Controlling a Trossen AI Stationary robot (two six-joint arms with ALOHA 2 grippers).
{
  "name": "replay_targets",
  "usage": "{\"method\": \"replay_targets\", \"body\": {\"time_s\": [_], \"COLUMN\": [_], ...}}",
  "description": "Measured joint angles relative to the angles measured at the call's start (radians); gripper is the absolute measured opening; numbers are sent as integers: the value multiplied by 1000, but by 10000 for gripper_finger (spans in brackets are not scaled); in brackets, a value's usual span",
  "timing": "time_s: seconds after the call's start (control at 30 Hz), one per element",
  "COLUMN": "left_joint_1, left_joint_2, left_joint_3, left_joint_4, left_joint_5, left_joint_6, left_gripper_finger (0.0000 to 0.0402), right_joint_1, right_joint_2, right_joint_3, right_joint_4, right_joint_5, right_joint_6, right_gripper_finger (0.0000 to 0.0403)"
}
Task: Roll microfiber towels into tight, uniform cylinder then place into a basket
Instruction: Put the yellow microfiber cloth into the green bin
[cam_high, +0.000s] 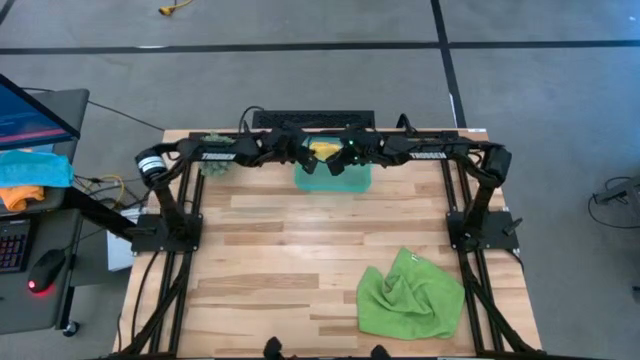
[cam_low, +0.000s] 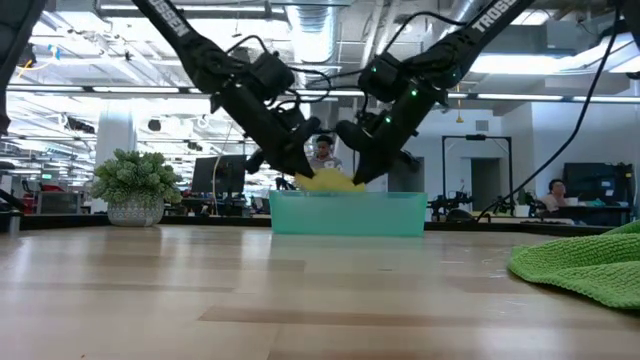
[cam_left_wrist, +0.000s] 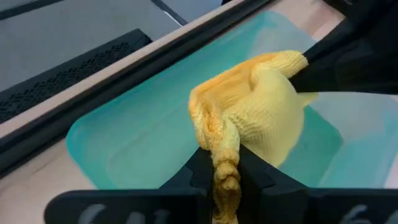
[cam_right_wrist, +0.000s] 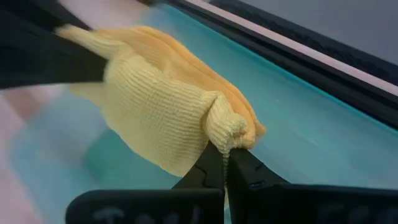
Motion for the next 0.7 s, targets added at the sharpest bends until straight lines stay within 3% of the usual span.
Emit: {"method": "replay_targets", "body": {"time_s": [0.37, 0.7], "left_joint_1": [20, 18], "left_joint_2": [139, 155], "left_joint_3": [104, 113], "left_joint_4": [-56, -63], "left_joint_5": [8, 15], "left_joint_6": [18, 12], "left_gripper_finger": [17, 17], "right_joint_1": [-61, -55], "right_joint_2": [15, 99], "right_joint_3": [2, 0], "right_joint_4": [-75, -76], "right_joint_5": [-15, -29], "right_joint_6": [-44, -29], "right_gripper_finger": [12, 12]}}
